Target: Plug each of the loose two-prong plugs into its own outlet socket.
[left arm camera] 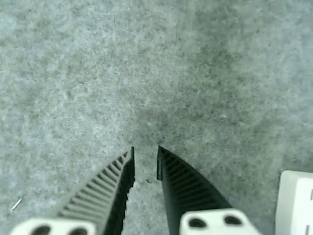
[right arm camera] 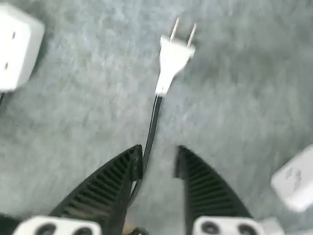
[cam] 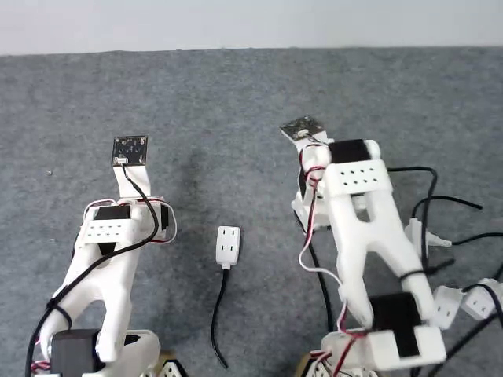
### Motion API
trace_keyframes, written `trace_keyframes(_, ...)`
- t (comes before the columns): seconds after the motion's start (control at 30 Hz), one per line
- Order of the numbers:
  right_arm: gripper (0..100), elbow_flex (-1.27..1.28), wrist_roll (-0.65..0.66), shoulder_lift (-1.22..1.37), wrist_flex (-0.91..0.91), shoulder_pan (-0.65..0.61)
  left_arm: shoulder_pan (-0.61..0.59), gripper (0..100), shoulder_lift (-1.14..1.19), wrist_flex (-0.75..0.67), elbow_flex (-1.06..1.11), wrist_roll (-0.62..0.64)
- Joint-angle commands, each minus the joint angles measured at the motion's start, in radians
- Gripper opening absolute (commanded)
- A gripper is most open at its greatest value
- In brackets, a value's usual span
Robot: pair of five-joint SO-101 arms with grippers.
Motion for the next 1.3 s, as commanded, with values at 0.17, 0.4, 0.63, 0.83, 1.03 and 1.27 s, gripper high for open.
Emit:
trace_keyframes(0.17, 15.8, -0.184, -0.049, 0.311, -0.18, -0.024, -0.002, 7, -0.003, -0.02, -0.027, -0.003)
trace_keyframes(0.4, 15.6, -0.436, -0.064, 0.587, -0.137, -0.044, -0.002, 7, -0.003, -0.021, -0.027, -0.003)
trace_keyframes(0.63, 0.8, -0.594, -0.074, 0.674, -0.008, -0.033, -0.002, 7, -0.003, -0.021, -0.027, -0.003)
trace_keyframes(0.83, 0.8, -0.618, -0.121, 0.535, 0.07, -0.031, -0.002, 7, -0.003, -0.021, -0.027, -0.003)
trace_keyframes(1.03, 0.8, -0.617, -0.115, 0.274, 0.077, -0.031, -0.002, 7, -0.003, -0.021, -0.027, -0.003)
trace_keyframes(1.27, 0.8, -0.594, 0.046, 0.058, 0.059, 0.015, -0.002, 7, -0.003, -0.021, -0.027, -0.003)
